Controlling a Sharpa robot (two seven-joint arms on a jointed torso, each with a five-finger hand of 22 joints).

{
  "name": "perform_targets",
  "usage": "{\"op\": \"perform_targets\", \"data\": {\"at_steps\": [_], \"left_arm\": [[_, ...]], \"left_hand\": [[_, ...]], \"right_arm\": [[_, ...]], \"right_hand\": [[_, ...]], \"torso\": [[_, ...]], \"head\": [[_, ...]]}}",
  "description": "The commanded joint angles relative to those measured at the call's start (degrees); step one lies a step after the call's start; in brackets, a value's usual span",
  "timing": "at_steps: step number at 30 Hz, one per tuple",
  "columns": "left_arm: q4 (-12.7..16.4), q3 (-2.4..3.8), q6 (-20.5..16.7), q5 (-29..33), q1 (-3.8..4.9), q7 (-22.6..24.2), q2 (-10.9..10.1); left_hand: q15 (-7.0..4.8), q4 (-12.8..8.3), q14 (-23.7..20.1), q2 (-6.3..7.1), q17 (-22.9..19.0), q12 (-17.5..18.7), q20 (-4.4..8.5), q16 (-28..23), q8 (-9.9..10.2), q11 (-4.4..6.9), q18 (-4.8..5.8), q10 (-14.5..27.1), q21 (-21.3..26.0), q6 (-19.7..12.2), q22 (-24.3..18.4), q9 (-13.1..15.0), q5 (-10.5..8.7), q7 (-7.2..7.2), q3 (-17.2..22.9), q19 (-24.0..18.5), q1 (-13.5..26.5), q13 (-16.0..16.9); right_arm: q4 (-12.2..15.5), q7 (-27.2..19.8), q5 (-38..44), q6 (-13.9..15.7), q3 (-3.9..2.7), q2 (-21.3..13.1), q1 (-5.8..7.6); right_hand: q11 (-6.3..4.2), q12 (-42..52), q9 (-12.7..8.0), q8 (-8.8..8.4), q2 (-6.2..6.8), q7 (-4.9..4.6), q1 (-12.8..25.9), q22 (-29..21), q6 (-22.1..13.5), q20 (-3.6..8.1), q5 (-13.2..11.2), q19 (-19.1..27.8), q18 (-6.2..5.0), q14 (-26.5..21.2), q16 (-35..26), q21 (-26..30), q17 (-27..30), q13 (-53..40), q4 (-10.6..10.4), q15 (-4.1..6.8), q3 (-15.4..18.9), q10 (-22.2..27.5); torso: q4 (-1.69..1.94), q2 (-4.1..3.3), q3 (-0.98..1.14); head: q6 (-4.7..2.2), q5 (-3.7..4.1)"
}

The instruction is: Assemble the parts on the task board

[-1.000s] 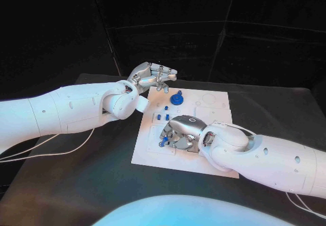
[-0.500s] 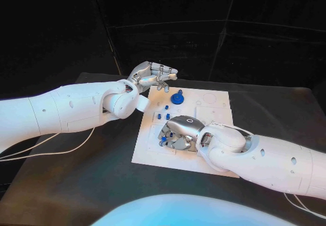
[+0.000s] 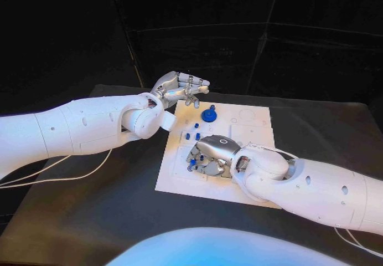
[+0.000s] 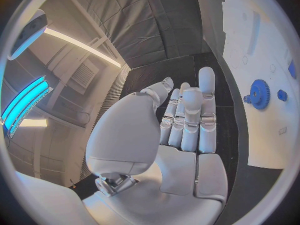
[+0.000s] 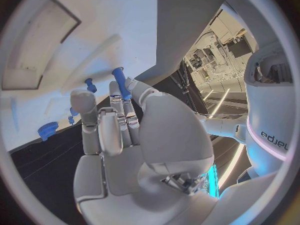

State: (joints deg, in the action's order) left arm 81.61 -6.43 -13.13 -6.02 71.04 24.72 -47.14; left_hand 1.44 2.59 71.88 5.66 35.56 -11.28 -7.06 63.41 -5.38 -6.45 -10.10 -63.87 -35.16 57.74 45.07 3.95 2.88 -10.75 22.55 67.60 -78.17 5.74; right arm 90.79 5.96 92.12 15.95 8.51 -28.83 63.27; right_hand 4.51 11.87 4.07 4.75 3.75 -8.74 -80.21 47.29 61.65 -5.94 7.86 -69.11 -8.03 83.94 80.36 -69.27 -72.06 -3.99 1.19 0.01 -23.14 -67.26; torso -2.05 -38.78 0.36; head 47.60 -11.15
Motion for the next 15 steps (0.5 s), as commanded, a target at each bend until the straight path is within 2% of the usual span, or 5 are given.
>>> {"op": "perform_targets", "data": {"at_steps": [1,15], "left_arm": [[0.17,0.05,0.4,0.19,0.1,0.32,-0.03],[0.23,0.05,0.44,0.19,0.1,0.27,-0.07]], "left_hand": [[0.06,-0.07,-0.29,-0.08,-0.07,-0.37,-0.15,-0.12,-0.3,0.07,-0.35,0.33,0.19,-0.3,-0.08,-0.03,0.12,-0.05,-0.4,-0.15,-0.07,0.09],[0.06,-0.07,-0.29,-0.08,-0.07,-0.37,-0.15,-0.12,-0.3,0.07,-0.35,0.33,0.19,-0.3,-0.08,-0.03,0.12,-0.05,-0.4,-0.15,-0.07,0.09]], "right_arm": [[-0.06,0.23,0.76,0.73,0.07,0.03,-0.06],[0.33,-0.98,0.33,0.76,0.07,0.05,-0.16]], "right_hand": [[-0.05,-0.26,-0.03,0.15,0.03,-0.14,-0.47,0.04,0.37,0.12,0.36,0.07,0.2,2.67,0.07,0.13,-0.02,0.01,0.11,0.2,-0.42,-0.55],[-0.05,-0.29,-0.03,0.14,0.07,-0.14,-0.47,0.13,0.38,0.12,0.39,0.03,0.22,2.67,0.06,0.08,0.01,0.0,0.15,0.2,-0.44,-0.57]], "torso": [[0.02,0.02,0.0],[-0.01,0.02,-0.01]], "head": [[0.12,-0.13],[0.34,-0.28]]}}
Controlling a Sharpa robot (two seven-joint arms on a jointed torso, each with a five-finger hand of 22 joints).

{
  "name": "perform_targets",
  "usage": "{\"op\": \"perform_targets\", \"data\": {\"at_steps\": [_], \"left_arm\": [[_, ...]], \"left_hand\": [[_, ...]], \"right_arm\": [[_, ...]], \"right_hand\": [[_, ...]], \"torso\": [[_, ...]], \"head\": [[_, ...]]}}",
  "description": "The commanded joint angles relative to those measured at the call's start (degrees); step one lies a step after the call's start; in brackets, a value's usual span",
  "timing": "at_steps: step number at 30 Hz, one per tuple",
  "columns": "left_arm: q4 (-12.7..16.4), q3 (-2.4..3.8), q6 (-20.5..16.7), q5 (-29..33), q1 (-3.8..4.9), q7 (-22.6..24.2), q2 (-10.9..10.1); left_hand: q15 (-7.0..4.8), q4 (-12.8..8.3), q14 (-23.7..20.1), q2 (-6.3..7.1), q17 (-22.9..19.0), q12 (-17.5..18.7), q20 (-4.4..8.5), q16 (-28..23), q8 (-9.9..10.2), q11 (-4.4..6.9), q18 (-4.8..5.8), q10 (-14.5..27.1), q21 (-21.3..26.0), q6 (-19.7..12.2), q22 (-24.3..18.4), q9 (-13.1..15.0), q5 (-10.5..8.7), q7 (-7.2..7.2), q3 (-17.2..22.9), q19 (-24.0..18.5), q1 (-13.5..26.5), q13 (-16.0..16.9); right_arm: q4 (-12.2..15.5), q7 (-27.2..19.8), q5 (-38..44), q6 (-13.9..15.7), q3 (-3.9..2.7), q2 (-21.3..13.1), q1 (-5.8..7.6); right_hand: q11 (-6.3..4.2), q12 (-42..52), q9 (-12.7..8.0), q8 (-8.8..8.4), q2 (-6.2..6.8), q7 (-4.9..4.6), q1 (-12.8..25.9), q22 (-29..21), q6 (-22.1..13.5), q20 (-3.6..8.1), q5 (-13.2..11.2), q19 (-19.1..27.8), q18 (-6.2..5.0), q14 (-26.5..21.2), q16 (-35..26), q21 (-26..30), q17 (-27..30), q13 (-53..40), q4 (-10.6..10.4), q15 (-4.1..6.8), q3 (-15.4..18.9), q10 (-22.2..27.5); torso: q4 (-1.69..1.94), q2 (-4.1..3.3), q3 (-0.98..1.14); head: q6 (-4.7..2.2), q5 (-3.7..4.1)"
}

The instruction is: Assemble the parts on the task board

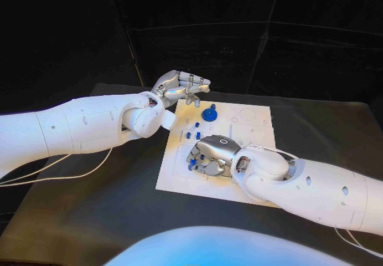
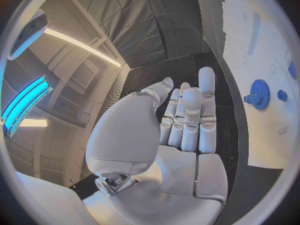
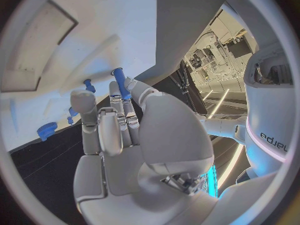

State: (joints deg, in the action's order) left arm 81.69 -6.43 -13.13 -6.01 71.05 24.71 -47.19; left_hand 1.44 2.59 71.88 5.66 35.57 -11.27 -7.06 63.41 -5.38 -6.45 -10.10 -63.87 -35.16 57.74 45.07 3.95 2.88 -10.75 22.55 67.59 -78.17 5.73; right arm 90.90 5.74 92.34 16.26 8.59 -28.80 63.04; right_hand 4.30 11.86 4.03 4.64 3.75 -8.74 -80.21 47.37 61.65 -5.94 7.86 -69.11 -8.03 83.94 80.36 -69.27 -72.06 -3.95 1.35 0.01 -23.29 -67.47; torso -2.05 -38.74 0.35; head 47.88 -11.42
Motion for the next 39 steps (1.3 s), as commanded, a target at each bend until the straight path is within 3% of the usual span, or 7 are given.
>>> {"op": "perform_targets", "data": {"at_steps": [1,39], "left_arm": [[0.15,0.05,0.44,0.19,0.1,0.27,-0.03],[-0.03,0.05,0.51,0.19,0.1,0.24,0.1]], "left_hand": [[0.06,-0.07,-0.29,-0.08,-0.07,-0.37,-0.15,-0.12,-0.3,0.06,-0.34,0.33,0.19,-0.3,-0.08,-0.03,0.12,-0.05,-0.4,-0.15,-0.07,0.1],[0.06,-0.07,-0.29,-0.08,-0.07,-0.37,-0.15,-0.12,-0.3,0.06,-0.34,0.33,0.19,-0.3,-0.08,-0.03,0.12,-0.05,-0.4,-0.15,-0.07,0.1]], "right_arm": [[0.24,-0.81,0.09,0.41,-0.01,0.01,0.06],[-0.65,1.76,2.68,-2.2,-0.01,0.53,-0.05]], "right_hand": [[0.17,-0.27,0.0,0.26,0.07,-0.14,-0.47,0.05,0.38,0.12,0.39,0.03,0.22,2.67,0.06,0.08,0.01,-0.03,-0.01,0.2,-0.29,-0.36],[0.29,-0.71,-0.05,0.04,0.36,-0.27,0.0,-0.08,0.29,0.07,0.24,0.18,0.21,2.64,0.04,0.14,0.05,-0.02,-0.01,0.11,-0.37,-0.38]], "torso": [[-0.01,-0.01,-0.01],[-0.02,0.01,0.02]], "head": [[0.06,-0.02],[0.24,-0.06]]}}
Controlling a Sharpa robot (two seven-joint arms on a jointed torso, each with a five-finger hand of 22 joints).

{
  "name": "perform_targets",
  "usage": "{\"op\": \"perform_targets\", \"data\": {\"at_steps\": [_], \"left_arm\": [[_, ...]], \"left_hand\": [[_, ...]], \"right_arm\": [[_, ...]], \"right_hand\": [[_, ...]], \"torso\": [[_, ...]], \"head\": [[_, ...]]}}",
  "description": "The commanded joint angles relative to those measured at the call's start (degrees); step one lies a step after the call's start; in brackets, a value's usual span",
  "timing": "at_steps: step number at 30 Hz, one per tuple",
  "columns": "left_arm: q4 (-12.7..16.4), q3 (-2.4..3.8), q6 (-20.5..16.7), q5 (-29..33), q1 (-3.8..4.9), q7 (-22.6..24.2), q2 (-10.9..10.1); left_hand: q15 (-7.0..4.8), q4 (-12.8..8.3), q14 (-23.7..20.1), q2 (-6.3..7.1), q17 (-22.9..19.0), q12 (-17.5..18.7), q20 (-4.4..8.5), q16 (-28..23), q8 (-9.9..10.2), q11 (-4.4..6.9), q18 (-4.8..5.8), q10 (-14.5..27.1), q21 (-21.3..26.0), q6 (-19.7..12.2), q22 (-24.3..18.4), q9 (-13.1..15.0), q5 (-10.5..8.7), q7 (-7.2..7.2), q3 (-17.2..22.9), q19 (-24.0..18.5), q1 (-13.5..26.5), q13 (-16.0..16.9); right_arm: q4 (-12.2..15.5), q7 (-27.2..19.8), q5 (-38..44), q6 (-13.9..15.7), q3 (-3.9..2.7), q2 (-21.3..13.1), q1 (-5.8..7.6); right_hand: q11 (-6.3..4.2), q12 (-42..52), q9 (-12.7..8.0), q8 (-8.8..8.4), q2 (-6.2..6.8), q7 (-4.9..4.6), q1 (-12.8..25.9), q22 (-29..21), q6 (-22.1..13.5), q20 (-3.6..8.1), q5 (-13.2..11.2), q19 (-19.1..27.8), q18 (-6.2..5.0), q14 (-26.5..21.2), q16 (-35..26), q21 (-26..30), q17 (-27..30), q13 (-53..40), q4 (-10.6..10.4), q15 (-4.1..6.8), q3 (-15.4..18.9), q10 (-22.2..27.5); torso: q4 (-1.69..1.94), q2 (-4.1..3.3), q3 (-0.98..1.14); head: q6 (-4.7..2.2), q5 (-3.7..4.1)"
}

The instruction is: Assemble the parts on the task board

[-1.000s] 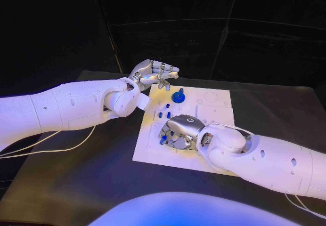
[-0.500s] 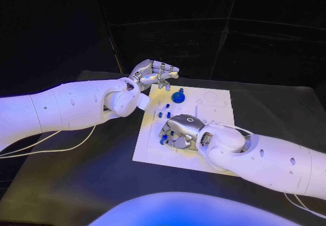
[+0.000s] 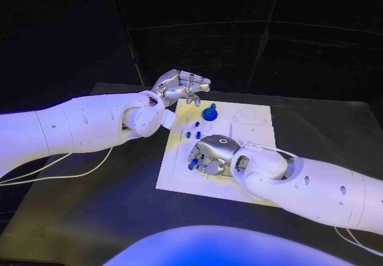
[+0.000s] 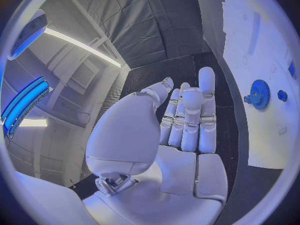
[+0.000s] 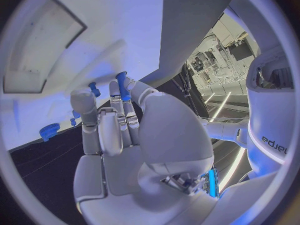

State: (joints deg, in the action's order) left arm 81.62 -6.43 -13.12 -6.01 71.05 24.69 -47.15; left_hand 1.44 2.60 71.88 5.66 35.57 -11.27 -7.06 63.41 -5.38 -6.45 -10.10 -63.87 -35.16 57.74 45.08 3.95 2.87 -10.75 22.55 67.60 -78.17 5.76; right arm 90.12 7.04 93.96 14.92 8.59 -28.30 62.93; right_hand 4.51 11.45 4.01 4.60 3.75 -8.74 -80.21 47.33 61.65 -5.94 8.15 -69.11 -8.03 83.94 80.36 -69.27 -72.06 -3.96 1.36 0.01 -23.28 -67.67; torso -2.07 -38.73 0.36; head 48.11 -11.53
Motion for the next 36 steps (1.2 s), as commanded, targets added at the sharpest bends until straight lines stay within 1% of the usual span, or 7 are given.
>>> {"op": "perform_targets", "data": {"at_steps": [1,12,13,15,16,21,36], "left_arm": [[0.02,0.05,0.5,0.19,0.09,0.26,0.07],[-0.04,0.05,0.54,0.19,0.09,0.21,0.12],[-0.05,0.05,0.55,0.19,0.09,0.21,0.14],[-0.05,0.05,0.57,0.19,0.09,0.19,0.17],[-0.05,0.05,0.57,0.19,0.09,0.19,0.18],[-0.09,0.05,0.59,0.19,0.09,0.16,0.22],[-0.07,0.05,0.62,0.19,0.09,0.05,0.15]], "left_hand": [[0.06,-0.07,-0.29,-0.08,-0.07,-0.37,-0.15,-0.12,-0.3,0.07,-0.34,0.33,0.19,-0.3,-0.09,-0.03,0.12,-0.05,-0.4,-0.15,-0.07,0.07],[0.06,-0.07,-0.29,-0.08,-0.07,-0.37,-0.15,-0.12,-0.3,0.07,-0.34,0.33,0.19,-0.3,-0.09,-0.03,0.12,-0.05,-0.4,-0.15,-0.07,0.07],[0.06,-0.07,-0.29,-0.08,-0.07,-0.37,-0.15,-0.12,-0.3,0.07,-0.34,0.33,0.19,-0.3,-0.09,-0.03,0.12,-0.05,-0.4,-0.15,-0.07,0.07],[0.06,-0.07,-0.29,-0.08,-0.07,-0.37,-0.15,-0.12,-0.3,0.07,-0.34,0.33,0.19,-0.3,-0.09,-0.03,0.12,-0.05,-0.4,-0.15,-0.07,0.07],[0.06,-0.07,-0.29,-0.08,-0.07,-0.37,-0.15,-0.12,-0.3,0.07,-0.34,0.33,0.19,-0.3,-0.09,-0.03,0.12,-0.05,-0.4,-0.15,-0.07,0.07],[0.06,-0.07,-0.29,-0.08,-0.07,-0.37,-0.15,-0.12,-0.3,0.07,-0.34,0.33,0.19,-0.3,-0.09,-0.03,0.12,-0.05,-0.4,-0.15,-0.07,0.07],[0.06,-0.07,-0.29,-0.08,-0.07,-0.37,-0.15,-0.12,-0.3,0.07,-0.34,0.33,0.19,-0.3,-0.09,-0.03,0.12,-0.05,-0.4,-0.15,-0.07,0.07]], "right_arm": [[0.15,0.42,1.07,-0.98,-0.01,0.04,0.06],[0.29,0.45,1.24,-1.46,-0.01,-0.01,0.04],[0.26,0.44,1.25,-1.55,-0.01,0.04,0.04],[0.17,0.34,1.21,-1.99,-0.01,0.21,0.04],[0.13,0.3,1.2,-2.13,-0.01,0.27,0.04],[-0.11,0.01,1.05,-2.57,-0.01,0.57,0.04],[0.23,-1.18,0.25,-0.09,-0.01,0.57,0.04]], "right_hand": [[0.08,-0.31,-0.03,0.08,0.36,-0.27,0.0,-0.04,0.29,0.06,-0.05,0.18,0.21,2.64,0.04,0.14,0.05,-0.01,-0.02,0.11,-0.38,-0.17],[0.12,-0.54,-0.05,-0.03,0.58,-0.3,0.31,-0.23,0.24,0.02,-0.26,0.33,0.17,2.62,0.01,0.24,0.1,-0.01,-0.05,0.07,-0.35,-0.19],[0.26,-0.93,-0.14,-0.3,0.82,-0.48,0.67,-0.63,-0.16,-0.04,-0.36,0.58,0.12,2.59,-0.01,0.46,0.13,0.08,-0.17,-0.06,-0.29,0.2],[1.32,-3.13,-0.41,-1.15,1.87,-1.48,2.2,-1.73,-2.24,-0.55,-0.19,1.31,0.05,2.4,-0.32,1.13,0.62,0.45,-0.83,-0.89,0.11,3.26],[1.67,-3.74,-0.45,-1.2,2.38,-1.63,2.7,-2.19,-3.17,-0.81,-0.05,1.6,-0.01,2.32,-0.47,1.42,0.87,0.43,-1.01,-1.17,0.41,4.18],[1.95,-4.61,-0.39,-1.15,3.61,-1.36,4.2,-3.77,-7.09,-1.47,0.16,2.5,-0.43,2.0,-1.02,2.44,1.76,0.22,-1.67,-1.51,2.35,6.3],[1.24,-3.17,-0.22,-0.96,2.89,-0.83,3.82,-3.23,-8.26,-1.14,0.25,1.96,-0.37,2.14,-0.84,2.2,1.58,-0.21,-1.83,-0.99,3.56,4.35]], "torso": [[0.01,-0.01,0.01],[-0.03,0.0,-0.02],[-0.03,0.0,-0.02],[0.0,-0.02,-0.03],[0.0,-0.02,-0.03],[0.03,0.02,-0.01],[0.0,-0.01,0.0]], "head": [[0.0,0.03],[0.05,0.05],[0.05,0.05],[-0.01,0.07],[-0.01,0.07],[-0.02,0.02],[-0.01,-0.08]]}}
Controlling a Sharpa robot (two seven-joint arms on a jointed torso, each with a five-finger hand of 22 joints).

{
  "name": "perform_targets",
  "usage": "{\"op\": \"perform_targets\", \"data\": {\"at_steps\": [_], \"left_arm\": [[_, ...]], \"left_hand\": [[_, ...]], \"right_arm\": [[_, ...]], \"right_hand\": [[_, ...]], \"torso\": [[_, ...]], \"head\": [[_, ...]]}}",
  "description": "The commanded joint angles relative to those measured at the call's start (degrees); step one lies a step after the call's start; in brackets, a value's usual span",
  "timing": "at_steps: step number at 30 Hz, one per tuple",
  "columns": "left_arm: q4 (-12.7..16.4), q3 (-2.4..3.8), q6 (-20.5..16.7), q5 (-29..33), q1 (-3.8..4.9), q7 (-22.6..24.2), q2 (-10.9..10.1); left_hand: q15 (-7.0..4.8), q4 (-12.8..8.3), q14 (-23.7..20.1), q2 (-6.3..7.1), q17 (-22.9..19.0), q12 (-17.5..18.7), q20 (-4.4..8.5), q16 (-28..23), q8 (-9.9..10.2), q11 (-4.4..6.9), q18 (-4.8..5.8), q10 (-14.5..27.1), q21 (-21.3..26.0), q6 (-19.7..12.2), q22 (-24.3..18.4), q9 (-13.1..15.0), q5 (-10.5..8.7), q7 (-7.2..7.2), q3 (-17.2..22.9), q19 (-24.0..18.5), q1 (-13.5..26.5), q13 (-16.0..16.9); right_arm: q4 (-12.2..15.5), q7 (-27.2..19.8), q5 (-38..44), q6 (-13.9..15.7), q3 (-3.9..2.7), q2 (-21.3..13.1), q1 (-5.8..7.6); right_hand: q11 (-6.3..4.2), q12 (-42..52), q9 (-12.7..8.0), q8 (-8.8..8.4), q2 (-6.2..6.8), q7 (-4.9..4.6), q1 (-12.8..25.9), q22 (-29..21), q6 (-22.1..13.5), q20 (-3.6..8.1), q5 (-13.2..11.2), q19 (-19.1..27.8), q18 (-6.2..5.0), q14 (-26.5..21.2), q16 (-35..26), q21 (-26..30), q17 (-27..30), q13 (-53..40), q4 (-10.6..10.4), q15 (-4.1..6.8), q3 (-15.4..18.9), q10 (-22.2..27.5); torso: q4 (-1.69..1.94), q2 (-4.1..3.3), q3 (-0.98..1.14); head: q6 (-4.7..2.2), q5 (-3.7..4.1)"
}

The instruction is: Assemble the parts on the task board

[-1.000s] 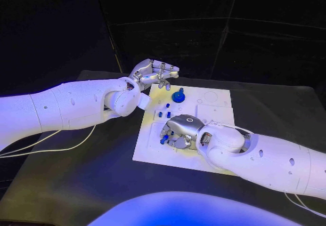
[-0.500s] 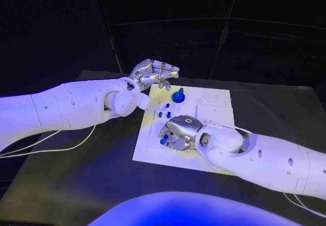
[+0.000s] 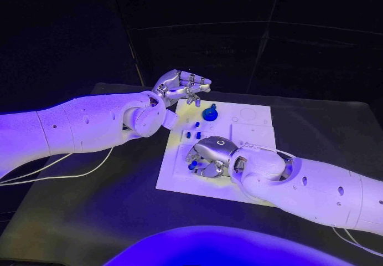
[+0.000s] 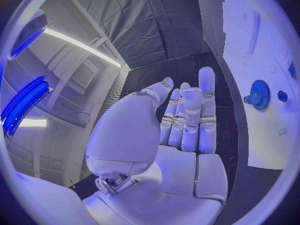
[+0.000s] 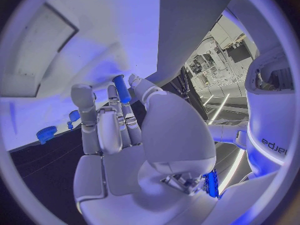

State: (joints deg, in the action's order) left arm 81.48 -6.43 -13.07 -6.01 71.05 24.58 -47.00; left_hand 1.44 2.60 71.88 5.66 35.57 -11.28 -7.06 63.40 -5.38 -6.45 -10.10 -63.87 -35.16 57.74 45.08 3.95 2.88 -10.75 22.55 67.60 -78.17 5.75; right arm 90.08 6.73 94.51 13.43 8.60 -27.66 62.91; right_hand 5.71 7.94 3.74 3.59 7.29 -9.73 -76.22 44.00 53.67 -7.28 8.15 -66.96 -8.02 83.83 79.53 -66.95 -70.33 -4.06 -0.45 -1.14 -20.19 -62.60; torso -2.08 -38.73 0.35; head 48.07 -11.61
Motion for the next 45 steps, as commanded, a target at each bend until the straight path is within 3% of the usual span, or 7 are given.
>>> {"op": "perform_targets", "data": {"at_steps": [1,22,29,34,38,41,45], "left_arm": [[0.09,0.05,0.59,0.19,0.09,0.15,-0.02],[0.17,0.04,0.59,0.19,0.09,0.06,-0.2],[0.18,0.04,0.61,0.19,0.09,0.02,-0.34],[0.11,0.04,0.61,0.19,0.09,0.02,-0.47],[-0.1,0.04,0.59,0.19,0.09,0.02,-0.58],[-0.31,0.03,0.54,0.19,0.08,0.0,-0.62],[-0.45,0.02,0.54,0.19,0.08,-0.01,-0.67]], "left_hand": [[0.06,-0.07,-0.29,-0.08,-0.07,-0.37,-0.15,-0.12,-0.3,0.07,-0.34,0.33,0.19,-0.3,-0.09,-0.03,0.12,-0.05,-0.41,-0.15,-0.07,0.08],[0.09,-0.12,-0.37,-0.24,-0.18,-0.77,-0.18,-0.05,-0.49,0.02,-0.36,0.66,0.34,-0.45,-0.21,-0.01,0.11,-0.09,-0.52,-0.06,-0.26,0.14],[0.09,-0.12,-0.37,-0.24,-0.18,-0.77,-0.18,-0.05,-0.49,0.02,-0.36,0.66,0.34,-0.45,-0.21,-0.01,0.11,-0.09,-0.52,-0.06,-0.26,0.14],[0.09,-0.12,-0.37,-0.24,-0.18,-0.77,-0.18,-0.05,-0.49,0.02,-0.36,0.66,0.34,-0.45,-0.21,-0.01,0.11,-0.09,-0.52,-0.06,-0.26,0.14],[0.09,-0.12,-0.37,-0.24,-0.18,-0.77,-0.18,-0.05,-0.49,0.02,-0.36,0.66,0.34,-0.45,-0.21,-0.01,0.11,-0.09,-0.52,-0.06,-0.26,0.14],[0.09,-0.12,-0.37,-0.24,-0.18,-0.77,-0.18,-0.05,-0.49,0.02,-0.36,0.66,0.34,-0.45,-0.21,-0.01,0.11,-0.09,-0.52,-0.06,-0.26,0.14],[0.09,-0.13,-0.39,-0.23,-0.22,-0.81,-0.18,-0.05,-0.51,0.01,-0.36,0.71,0.36,-0.49,-0.23,-0.01,0.11,-0.1,-0.55,-0.05,-0.28,0.14]], "right_arm": [[0.36,-0.68,-0.3,1.78,-0.01,-0.16,0.07],[1.1,0.44,0.07,3.5,-0.01,-0.96,0.04],[3.12,-0.06,-0.03,6.37,-0.02,-3.49,0.04],[6.39,-4.36,-3.93,11.26,-0.1,-7.32,0.15],[9.05,-9.48,-10.18,15.23,-1.67,-11.11,0.53],[10.21,-12.0,-17.92,14.93,-2.96,-13.95,1.38],[11.83,-12.23,-31.05,12.76,-3.77,-18.84,3.19]], "right_hand": [[-0.09,0.63,0.06,0.04,-0.74,0.25,-0.28,0.12,-0.33,0.29,0.27,-0.24,-0.37,2.29,0.06,-0.14,-0.26,-0.19,-0.02,0.26,0.51,-1.2],[0.02,0.45,0.07,0.02,-0.6,0.18,-0.6,-0.08,-0.58,0.46,0.24,-0.24,-0.35,2.3,0.09,-0.03,-0.3,-0.02,0.11,0.3,0.82,-0.58],[0.73,-0.18,0.0,-0.06,0.29,-0.41,-0.14,-2.52,-2.59,-0.06,0.57,1.16,-0.71,1.66,-1.07,1.49,1.55,0.24,-0.02,-0.32,3.32,3.64],[0.9,1.07,0.1,0.06,0.43,-0.55,0.9,-5.03,-3.46,-0.23,1.79,2.42,-1.12,1.09,-2.39,3.23,3.51,0.1,-1.16,-0.45,7.46,5.73],[0.94,2.68,0.2,0.21,-0.2,-0.65,0.7,-5.32,-2.97,-0.32,2.01,2.45,-1.13,1.26,-2.36,3.55,3.46,-0.12,-1.65,-0.49,9.24,5.28],[0.87,4.56,0.5,0.9,-1.2,-0.77,0.28,-5.08,-0.99,-0.29,2.05,2.21,-1.09,1.47,-1.97,3.45,2.87,-0.46,-2.03,-0.46,10.19,3.59],[-0.05,8.11,0.69,1.59,-2.78,-0.33,-1.06,-2.3,0.97,0.11,2.29,0.41,-0.71,2.1,-0.73,1.7,1.01,-1.73,-1.97,0.16,10.1,-1.06]], "torso": [[0.01,-0.03,0.03],[0.01,0.03,-0.01],[-0.05,0.08,0.03],[-0.14,0.22,-0.08],[-0.3,0.33,-0.03],[-0.36,0.45,-0.04],[-0.49,0.6,-0.09]], "head": [[0.06,-0.03],[0.15,-0.08],[-0.01,0.06],[-0.34,0.41],[-0.79,0.89],[-1.35,1.69],[-2.16,3.41]]}}
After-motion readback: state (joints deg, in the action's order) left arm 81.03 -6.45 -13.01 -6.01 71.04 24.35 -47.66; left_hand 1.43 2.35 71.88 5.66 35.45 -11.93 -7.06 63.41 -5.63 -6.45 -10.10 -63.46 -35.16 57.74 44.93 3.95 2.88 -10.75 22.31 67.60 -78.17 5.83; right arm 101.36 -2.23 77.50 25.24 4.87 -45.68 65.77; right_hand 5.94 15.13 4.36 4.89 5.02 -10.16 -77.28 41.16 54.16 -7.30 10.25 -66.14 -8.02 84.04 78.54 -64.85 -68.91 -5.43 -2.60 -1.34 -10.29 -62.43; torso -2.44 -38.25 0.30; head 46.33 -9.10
